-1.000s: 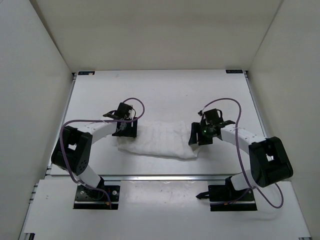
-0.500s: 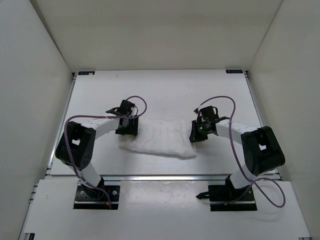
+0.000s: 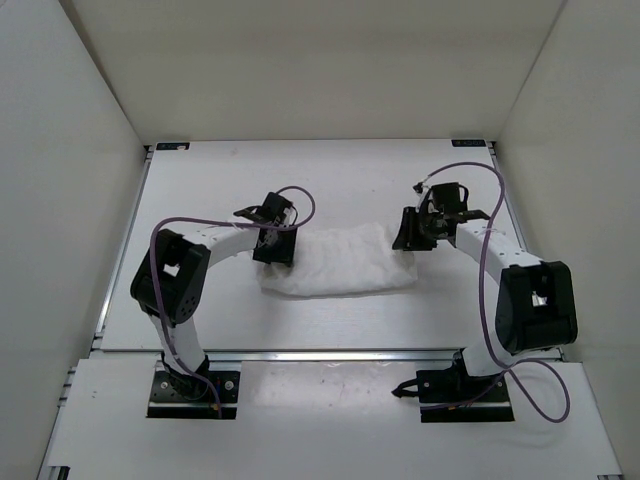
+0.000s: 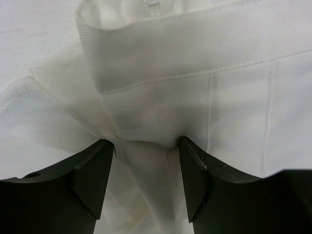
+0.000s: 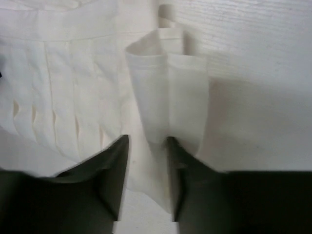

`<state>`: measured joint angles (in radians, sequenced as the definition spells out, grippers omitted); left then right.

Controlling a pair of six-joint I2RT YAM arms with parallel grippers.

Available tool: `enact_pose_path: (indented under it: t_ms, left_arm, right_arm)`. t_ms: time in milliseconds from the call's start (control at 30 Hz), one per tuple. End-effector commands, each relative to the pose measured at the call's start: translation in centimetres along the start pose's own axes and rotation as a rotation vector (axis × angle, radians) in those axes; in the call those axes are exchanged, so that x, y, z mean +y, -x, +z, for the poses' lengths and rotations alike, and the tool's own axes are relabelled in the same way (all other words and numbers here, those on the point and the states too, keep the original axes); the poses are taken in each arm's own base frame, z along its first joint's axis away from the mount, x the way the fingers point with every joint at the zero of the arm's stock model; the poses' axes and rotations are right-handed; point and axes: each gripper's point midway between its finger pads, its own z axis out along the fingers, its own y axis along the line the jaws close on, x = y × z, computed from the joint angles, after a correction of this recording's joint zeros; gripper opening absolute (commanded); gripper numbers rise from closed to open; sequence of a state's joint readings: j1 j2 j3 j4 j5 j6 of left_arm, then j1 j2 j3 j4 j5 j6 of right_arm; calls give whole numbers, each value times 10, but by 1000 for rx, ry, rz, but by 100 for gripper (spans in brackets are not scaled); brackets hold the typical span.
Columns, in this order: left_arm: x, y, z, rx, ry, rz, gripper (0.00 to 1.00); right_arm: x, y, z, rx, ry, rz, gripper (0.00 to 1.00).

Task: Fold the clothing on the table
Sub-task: Fold the skirt

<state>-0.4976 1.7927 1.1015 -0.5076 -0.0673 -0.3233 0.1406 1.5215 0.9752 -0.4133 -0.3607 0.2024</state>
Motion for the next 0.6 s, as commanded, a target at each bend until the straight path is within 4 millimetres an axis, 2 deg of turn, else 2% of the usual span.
enact_pose_path:
  t_ms: [0,100,167,233,333,367,400,533,567]
  left_arm:
    - [-11,2,0,31,-37,-7,68]
    - [-6,14,-6,10,-44,-22,69]
    - [-5,24,-15,-16,-53,-19,70]
    - [3,31,-24,-41,-37,-31,71]
    - [12,34,-34,-73,-16,-36,72]
    - [19,30,-33,-66,-1,-43,72]
    - [21,34,-37,-88,1,-55,72]
    - [38,20,-27,-67,26,-94,69]
    - [40,11,-20,-37,33,-94,69]
  right_arm:
    - [2,-12,5,40,48,-30,42]
    - [6,-16,10,40,54,-64,63]
    - [4,-19,12,50,39,-65,71]
    - [-1,-21,16,63,12,-80,73]
    - [-10,-32,24,108,-32,-93,77]
    - [-8,-31,26,110,-33,-112,76]
    - [-11,-32,28,118,-38,-110,77]
    - [-12,-40,39,153,-43,-104,70]
    - [-11,-42,41,161,-44,-105,66]
